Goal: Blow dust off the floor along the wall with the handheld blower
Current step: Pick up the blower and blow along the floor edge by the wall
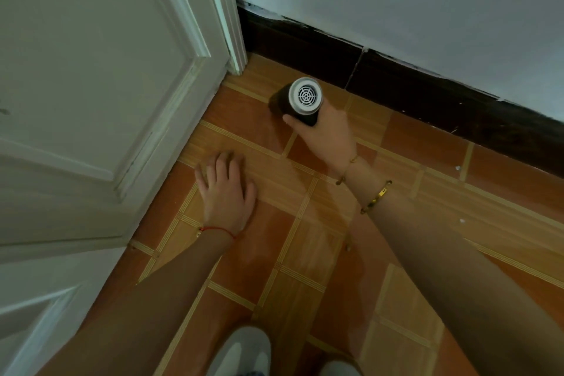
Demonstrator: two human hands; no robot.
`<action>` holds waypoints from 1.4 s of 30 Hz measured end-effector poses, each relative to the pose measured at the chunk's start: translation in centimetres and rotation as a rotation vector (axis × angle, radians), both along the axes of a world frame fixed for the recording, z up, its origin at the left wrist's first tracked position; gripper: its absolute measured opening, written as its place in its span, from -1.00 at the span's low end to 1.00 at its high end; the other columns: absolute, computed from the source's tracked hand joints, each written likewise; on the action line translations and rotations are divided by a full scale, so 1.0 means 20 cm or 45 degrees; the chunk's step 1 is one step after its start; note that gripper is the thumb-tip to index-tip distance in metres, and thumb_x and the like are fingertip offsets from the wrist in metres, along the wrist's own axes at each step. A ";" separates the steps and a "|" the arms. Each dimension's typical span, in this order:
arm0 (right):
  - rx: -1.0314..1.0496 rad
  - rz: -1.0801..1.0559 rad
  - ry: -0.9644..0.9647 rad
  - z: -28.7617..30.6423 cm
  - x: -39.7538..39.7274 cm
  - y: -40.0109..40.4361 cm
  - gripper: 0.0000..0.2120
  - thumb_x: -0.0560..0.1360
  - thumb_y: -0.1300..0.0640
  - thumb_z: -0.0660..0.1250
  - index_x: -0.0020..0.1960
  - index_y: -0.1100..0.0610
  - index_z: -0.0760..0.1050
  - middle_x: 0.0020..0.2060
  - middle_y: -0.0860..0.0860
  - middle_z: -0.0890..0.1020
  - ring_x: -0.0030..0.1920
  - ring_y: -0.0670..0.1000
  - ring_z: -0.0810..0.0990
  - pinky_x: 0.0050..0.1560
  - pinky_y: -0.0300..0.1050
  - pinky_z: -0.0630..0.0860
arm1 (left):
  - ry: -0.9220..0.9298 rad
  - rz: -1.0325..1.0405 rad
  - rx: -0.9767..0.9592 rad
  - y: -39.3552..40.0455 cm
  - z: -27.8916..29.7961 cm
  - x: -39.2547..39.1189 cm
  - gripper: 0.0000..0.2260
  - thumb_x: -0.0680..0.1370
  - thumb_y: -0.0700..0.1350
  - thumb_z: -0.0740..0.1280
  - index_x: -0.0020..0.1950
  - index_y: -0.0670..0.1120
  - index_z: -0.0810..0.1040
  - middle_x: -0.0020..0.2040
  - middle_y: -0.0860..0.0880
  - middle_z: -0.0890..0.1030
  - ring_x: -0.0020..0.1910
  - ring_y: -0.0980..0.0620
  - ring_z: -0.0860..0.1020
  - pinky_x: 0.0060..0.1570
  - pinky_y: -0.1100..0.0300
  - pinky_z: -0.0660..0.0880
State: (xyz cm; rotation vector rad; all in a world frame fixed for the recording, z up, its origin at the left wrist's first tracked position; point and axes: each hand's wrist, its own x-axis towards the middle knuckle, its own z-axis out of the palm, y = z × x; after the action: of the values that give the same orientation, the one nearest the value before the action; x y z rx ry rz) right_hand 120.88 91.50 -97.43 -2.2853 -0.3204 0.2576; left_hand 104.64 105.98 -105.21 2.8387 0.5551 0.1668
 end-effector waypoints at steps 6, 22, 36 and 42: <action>-0.115 -0.050 -0.058 0.02 0.17 -0.01 -0.32 0.42 -0.25 0.38 0.41 0.06 0.34 0.20 0.08 0.62 0.19 0.14 0.59 0.11 0.10 0.56 | -0.027 -0.165 -0.052 -0.14 0.00 0.18 -0.57 0.58 0.01 0.12 0.41 -0.12 0.39 0.41 -0.15 0.41 0.44 -0.14 0.32 0.49 -0.24 0.10; -0.179 -0.460 -0.135 0.01 0.04 -0.56 -0.36 0.46 -0.18 0.40 0.42 0.09 0.34 0.17 0.06 0.63 0.18 0.10 0.59 0.04 -0.06 0.52 | -0.098 -0.240 -0.058 -0.24 -0.08 0.23 -0.58 0.57 -0.03 0.21 0.41 -0.09 0.40 0.42 -0.13 0.40 0.45 -0.14 0.31 0.50 -0.22 0.08; -0.004 -0.043 0.290 0.06 -0.28 -0.64 -0.53 0.45 -0.14 0.42 0.28 0.03 0.46 -0.18 -0.21 0.54 -0.28 -0.22 0.49 -0.22 -0.28 0.44 | -0.101 -0.288 -0.135 -0.24 -0.06 0.21 -0.58 0.56 -0.14 0.13 0.43 -0.10 0.37 0.43 -0.15 0.38 0.43 -0.16 0.29 0.48 -0.25 0.11; -0.089 0.172 0.347 0.10 -0.46 -0.62 -0.47 0.44 -0.18 0.41 0.34 -0.03 0.41 0.00 -0.16 0.60 -0.17 -0.20 0.54 -0.16 -0.29 0.48 | -0.089 -0.333 -0.163 -0.20 -0.03 0.20 -0.55 0.55 -0.29 0.17 0.46 -0.14 0.36 0.43 -0.17 0.41 0.44 -0.19 0.32 0.47 -0.24 0.18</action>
State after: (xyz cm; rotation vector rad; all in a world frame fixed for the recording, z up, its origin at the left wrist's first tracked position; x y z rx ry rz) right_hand 111.62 79.13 -95.48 -2.2638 -0.3281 0.6519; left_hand 108.65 102.05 -105.85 2.7349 0.1701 0.1746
